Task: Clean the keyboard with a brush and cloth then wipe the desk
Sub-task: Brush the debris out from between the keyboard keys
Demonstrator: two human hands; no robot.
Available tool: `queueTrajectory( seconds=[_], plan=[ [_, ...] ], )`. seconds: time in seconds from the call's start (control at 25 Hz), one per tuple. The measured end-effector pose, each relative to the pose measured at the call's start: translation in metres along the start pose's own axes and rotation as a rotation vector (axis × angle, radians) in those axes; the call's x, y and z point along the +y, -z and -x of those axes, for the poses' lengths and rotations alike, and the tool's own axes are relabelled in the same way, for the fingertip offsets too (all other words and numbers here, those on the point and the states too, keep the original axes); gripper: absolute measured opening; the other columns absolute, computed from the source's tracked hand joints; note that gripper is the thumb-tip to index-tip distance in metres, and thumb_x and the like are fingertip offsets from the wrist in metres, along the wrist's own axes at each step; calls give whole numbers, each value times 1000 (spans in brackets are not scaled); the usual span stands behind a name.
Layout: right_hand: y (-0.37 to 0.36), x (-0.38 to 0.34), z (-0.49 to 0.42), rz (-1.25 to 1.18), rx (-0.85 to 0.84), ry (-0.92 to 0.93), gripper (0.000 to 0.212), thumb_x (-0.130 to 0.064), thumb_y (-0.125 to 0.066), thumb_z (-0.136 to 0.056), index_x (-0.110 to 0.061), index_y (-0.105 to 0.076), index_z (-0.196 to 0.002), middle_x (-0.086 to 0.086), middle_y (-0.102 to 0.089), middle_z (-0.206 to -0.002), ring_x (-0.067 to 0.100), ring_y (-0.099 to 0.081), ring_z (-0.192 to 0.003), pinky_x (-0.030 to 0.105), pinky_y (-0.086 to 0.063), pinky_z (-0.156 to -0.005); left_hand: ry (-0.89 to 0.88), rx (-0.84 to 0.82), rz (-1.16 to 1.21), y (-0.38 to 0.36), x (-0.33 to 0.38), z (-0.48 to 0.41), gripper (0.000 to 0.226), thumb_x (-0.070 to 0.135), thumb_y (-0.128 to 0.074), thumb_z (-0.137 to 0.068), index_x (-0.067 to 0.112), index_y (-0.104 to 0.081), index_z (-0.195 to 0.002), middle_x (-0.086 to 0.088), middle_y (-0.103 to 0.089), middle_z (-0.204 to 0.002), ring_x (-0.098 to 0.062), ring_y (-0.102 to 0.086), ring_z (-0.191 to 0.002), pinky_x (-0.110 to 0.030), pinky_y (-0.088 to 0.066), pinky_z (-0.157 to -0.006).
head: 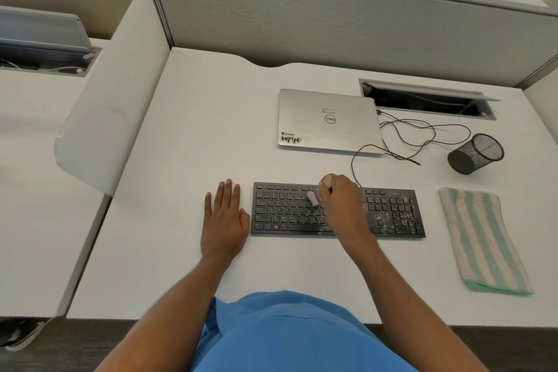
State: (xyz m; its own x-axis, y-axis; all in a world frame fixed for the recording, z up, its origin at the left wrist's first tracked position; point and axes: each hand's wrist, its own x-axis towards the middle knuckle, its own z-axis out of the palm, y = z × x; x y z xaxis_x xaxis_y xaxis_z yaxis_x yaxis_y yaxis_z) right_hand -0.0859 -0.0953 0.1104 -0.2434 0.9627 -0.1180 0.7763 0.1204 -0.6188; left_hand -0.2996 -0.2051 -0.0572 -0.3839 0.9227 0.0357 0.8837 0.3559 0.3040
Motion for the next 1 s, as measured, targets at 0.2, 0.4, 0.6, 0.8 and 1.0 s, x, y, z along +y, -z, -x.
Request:
queueTrajectory(
  seconds=[0.2, 0.4, 0.6, 0.8, 1.0],
  plan=[
    [-4, 15, 0, 143, -100, -43, 33, -9, -45, -99, -12, -44, -66, 0, -51, -63, 7, -46, -54, 23, -28, -46, 0, -2, 5, 1, 1, -1, 66, 31, -30, -103, 11, -29, -165, -9, -19, -175, -22, -11, -164, -49, -5, -133],
    [3, 8, 4, 141, -49, -16, 33, -14, -46, -101, -9, -51, -69, 4, -55, -66, 11, -40, -56, 29, -32, -51, -1, 3, 3, 1, 0, 0, 66, 31, -30, -102, 11, -29, -166, -9, -19, -175, -22, -10, -164, -49, -4, -133],
    [-6, 16, 13, 124, -109, -28, 34, -14, -48, -100, -10, -49, -66, 4, -56, -66, 13, -45, -57, 31, -34, -52, -2, 5, 1, 0, 1, -1, 66, 31, -31, -102, 11, -30, -165, -9, -19, -175, -22, -11, -164, -49, -5, -133],
    [16, 17, 8, 78, -75, -32, 30, -1, -48, -98, -11, -52, -70, 1, -47, -72, 19, -63, -68, 12, -35, -50, -3, 3, -9, 0, 0, 0, 66, 31, -30, -102, 10, -30, -165, -9, -19, -175, -22, -11, -164, -50, -6, -133],
    [-2, 5, 2, -75, -303, 52, 19, 7, -49, -99, 15, -62, -111, 29, -56, -107, 31, -57, -89, -1, -39, -59, -2, 4, -9, -1, 0, -1, 66, 31, -31, -102, 11, -30, -165, -8, -19, -175, -22, -11, -164, -49, -6, -133]
  ],
)
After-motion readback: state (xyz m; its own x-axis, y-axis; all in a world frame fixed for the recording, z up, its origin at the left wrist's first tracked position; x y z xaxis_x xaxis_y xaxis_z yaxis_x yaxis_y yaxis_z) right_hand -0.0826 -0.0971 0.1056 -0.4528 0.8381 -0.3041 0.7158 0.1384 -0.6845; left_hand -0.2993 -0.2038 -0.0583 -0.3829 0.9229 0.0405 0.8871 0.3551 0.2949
